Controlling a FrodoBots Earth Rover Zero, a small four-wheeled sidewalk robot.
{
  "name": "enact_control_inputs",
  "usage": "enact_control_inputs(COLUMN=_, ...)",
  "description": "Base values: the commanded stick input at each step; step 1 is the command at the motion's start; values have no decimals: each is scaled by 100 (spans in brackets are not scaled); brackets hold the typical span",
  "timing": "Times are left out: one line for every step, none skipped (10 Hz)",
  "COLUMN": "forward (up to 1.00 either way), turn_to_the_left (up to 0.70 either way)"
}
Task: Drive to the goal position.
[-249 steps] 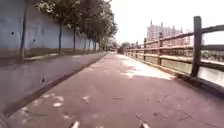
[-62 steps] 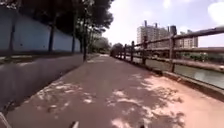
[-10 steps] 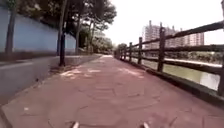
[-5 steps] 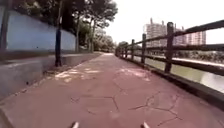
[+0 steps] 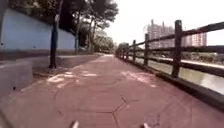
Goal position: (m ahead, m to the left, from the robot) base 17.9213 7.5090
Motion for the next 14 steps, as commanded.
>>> enact_control_inputs(forward=70, turn_to_the_left=0)
enact_control_inputs(forward=70, turn_to_the_left=0)
enact_control_inputs(forward=70, turn_to_the_left=0)
enact_control_inputs(forward=70, turn_to_the_left=0)
enact_control_inputs(forward=70, turn_to_the_left=0)
enact_control_inputs(forward=70, turn_to_the_left=0)
enact_control_inputs(forward=70, turn_to_the_left=0)
enact_control_inputs(forward=70, turn_to_the_left=0)
enact_control_inputs(forward=70, turn_to_the_left=0)
enact_control_inputs(forward=70, turn_to_the_left=0)
enact_control_inputs(forward=70, turn_to_the_left=0)
enact_control_inputs(forward=70, turn_to_the_left=0)
enact_control_inputs(forward=70, turn_to_the_left=0)
enact_control_inputs(forward=70, turn_to_the_left=0)
